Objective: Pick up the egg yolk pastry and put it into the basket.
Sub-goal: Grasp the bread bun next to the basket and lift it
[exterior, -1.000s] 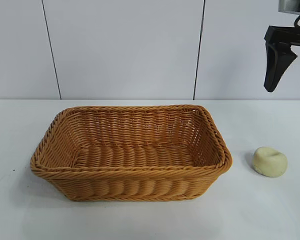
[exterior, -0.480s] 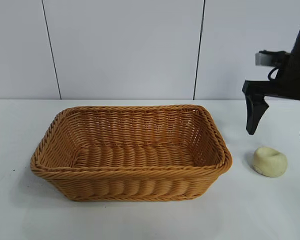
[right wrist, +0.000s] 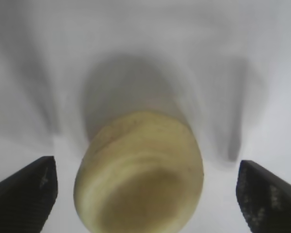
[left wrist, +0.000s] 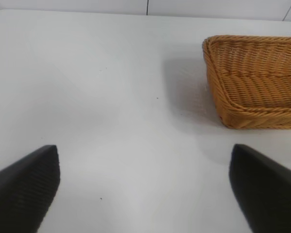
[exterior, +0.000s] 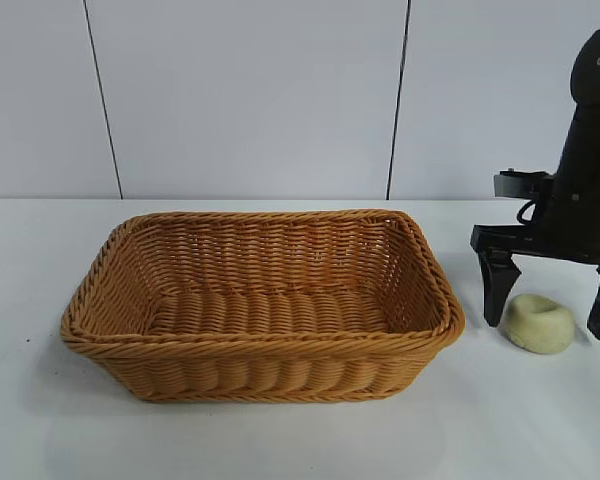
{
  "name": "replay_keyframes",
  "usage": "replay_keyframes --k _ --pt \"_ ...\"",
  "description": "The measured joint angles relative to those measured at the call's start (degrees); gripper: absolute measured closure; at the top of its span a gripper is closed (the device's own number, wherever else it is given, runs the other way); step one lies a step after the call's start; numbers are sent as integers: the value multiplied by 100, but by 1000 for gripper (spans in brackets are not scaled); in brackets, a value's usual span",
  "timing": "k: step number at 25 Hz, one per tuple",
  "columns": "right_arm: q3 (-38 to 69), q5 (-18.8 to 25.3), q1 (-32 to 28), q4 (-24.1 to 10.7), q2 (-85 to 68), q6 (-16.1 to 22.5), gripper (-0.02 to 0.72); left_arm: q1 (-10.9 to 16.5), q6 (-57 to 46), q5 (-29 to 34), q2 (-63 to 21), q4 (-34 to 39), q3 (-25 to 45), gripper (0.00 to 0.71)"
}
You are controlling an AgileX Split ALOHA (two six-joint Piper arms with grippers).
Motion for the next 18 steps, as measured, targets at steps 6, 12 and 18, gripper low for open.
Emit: replay_keyframes --k 6,12,18 --pt "0 -33 0 6 0 2 353 0 0 0 0 0 0 14" --pt "-16 41 0 6 -15 -9 654 0 0 0 0 0 0 14" --pt "-16 269 0 6 -513 -132 675 0 0 0 0 0 0 14"
